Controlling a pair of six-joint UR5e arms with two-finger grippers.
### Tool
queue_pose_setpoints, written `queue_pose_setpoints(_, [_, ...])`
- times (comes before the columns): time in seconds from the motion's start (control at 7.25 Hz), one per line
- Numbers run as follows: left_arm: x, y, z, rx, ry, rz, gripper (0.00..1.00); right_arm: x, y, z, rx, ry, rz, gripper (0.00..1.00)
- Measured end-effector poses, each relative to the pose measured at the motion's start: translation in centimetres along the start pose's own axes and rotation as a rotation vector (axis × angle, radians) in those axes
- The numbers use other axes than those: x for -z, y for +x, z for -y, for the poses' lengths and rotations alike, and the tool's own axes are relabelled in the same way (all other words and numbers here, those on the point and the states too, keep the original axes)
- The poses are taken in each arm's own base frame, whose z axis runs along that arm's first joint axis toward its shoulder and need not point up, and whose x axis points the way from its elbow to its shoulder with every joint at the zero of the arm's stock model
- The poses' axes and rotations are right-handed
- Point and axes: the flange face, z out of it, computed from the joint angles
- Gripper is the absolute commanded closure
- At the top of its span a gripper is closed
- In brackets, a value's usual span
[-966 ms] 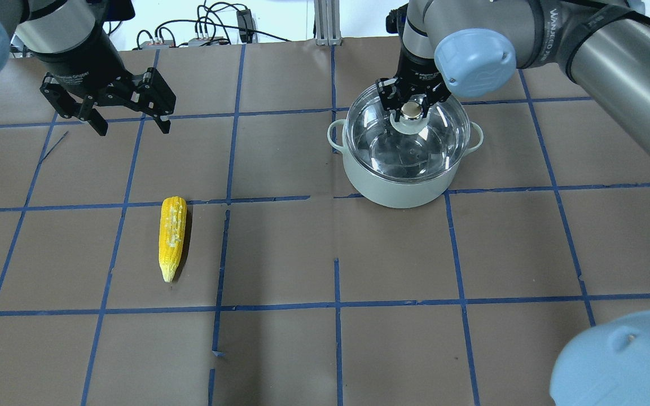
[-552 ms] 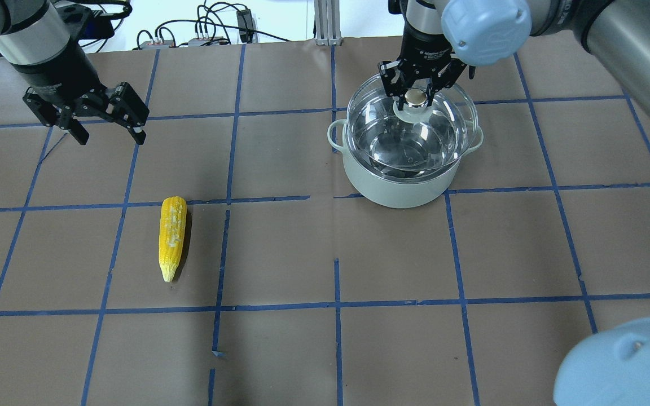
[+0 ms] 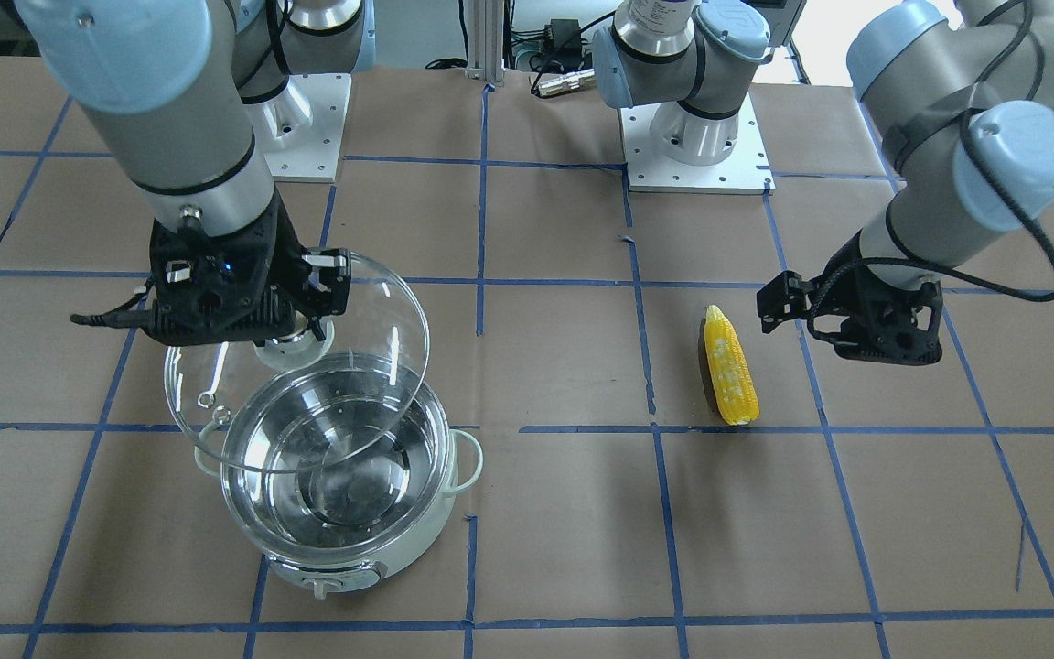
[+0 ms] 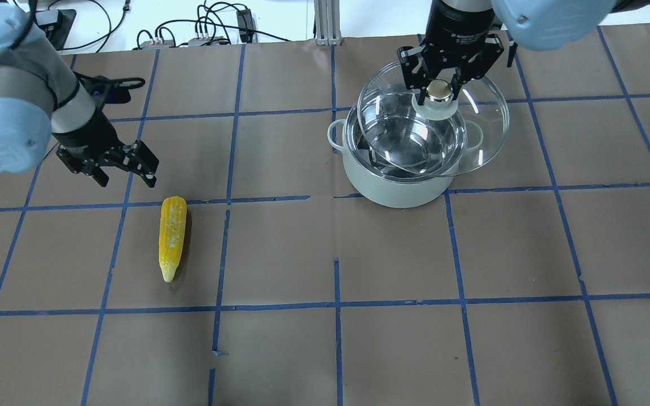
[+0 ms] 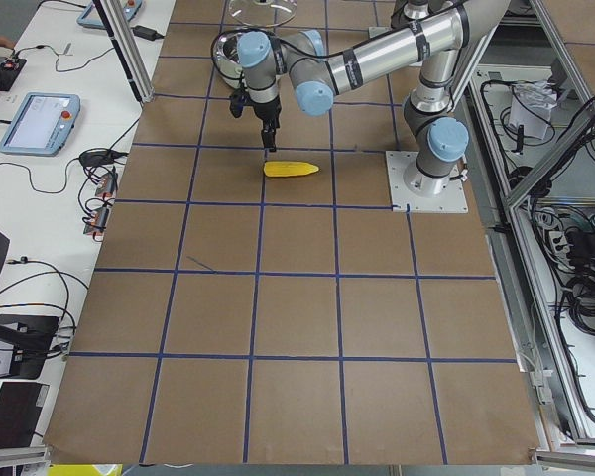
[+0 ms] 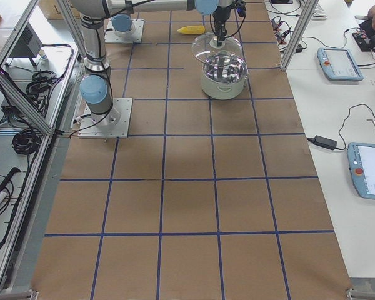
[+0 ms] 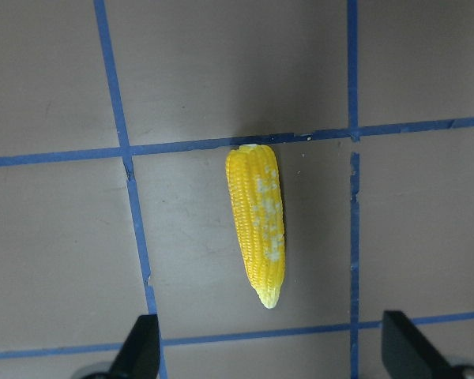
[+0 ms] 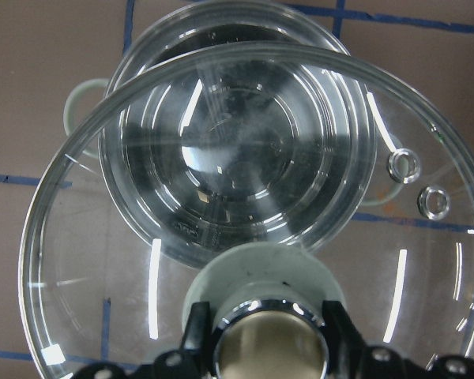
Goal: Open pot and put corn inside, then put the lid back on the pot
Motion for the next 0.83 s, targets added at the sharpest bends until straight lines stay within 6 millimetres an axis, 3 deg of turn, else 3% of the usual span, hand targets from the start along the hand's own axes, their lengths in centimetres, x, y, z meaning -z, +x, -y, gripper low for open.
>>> queue_pose_setpoints(0.28, [-6.5, 0.6, -1.5, 0.023, 0.004, 0.000, 0.02, 0.8, 1.5, -4.2, -0.022, 0.008, -0.011, 0.53])
queue_pose_setpoints(0.55, [-9.9, 0.8, -1.3, 0.026, 0.003, -0.004, 0.06, 0.7, 2.8, -5.0, -0.047, 0.003, -0.014, 0.52])
queue_pose_setpoints(0.83, [-11.8, 1.2, -1.0, 0.034, 0.002, -0.016, 0.35, 0.4, 3.2, -5.4, -0.051, -0.008, -0.016, 0.52])
